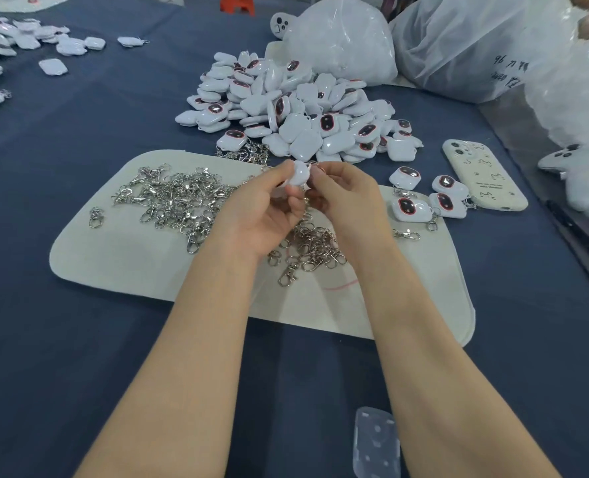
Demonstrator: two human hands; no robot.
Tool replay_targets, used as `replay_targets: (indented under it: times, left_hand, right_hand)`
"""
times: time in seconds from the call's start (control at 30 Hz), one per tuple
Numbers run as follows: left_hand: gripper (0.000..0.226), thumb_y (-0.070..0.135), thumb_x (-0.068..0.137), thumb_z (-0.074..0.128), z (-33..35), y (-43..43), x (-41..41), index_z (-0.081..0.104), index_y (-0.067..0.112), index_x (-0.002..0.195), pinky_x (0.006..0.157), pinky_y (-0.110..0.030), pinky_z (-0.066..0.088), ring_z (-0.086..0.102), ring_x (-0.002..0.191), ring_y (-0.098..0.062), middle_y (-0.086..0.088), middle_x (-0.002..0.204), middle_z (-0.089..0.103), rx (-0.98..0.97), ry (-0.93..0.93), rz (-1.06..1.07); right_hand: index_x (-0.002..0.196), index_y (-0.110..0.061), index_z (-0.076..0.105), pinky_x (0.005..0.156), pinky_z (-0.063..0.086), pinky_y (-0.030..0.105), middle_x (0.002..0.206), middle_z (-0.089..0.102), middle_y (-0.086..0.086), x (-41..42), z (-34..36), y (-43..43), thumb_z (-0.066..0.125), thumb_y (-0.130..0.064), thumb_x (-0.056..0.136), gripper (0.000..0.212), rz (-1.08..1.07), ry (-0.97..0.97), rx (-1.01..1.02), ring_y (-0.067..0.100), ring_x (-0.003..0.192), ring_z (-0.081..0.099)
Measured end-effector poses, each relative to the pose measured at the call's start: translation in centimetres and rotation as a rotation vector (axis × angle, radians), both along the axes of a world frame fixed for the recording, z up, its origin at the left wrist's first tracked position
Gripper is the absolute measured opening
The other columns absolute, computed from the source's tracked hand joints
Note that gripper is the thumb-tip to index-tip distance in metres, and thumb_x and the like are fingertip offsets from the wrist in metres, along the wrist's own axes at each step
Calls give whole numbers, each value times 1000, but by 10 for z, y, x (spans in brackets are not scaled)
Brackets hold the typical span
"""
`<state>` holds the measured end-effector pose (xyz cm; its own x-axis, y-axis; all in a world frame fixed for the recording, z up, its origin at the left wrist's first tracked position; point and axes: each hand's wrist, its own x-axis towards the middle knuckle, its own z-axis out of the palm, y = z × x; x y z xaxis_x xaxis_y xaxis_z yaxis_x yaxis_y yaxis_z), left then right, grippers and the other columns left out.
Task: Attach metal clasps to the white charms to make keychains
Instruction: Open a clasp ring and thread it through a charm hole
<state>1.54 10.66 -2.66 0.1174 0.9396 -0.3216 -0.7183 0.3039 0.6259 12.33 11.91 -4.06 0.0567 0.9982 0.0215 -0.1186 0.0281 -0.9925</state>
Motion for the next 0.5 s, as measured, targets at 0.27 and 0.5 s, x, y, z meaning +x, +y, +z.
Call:
replay_targets:
  times: [0.27,0.5]
  left_hand:
    - [6,9,92,56,-2,2,0,55,10,86,39,-14,39,45,37,-3,-1,58,54,-4,300,101]
    - [16,18,87,62,2,-4,8,65,24,102,69,-22,43,56,80,-12,9,89,61,592,1437,242]
  right_hand:
    - [93,-6,64,74,40,25,86,67,4,8,0,-3,57,-10,91,8,-99,-799,411,16,80,56]
    - [91,-12,62,60,32,17,79,61,-1,16,1,4,57,-11,91,5,-1,-938,321,15,72,49]
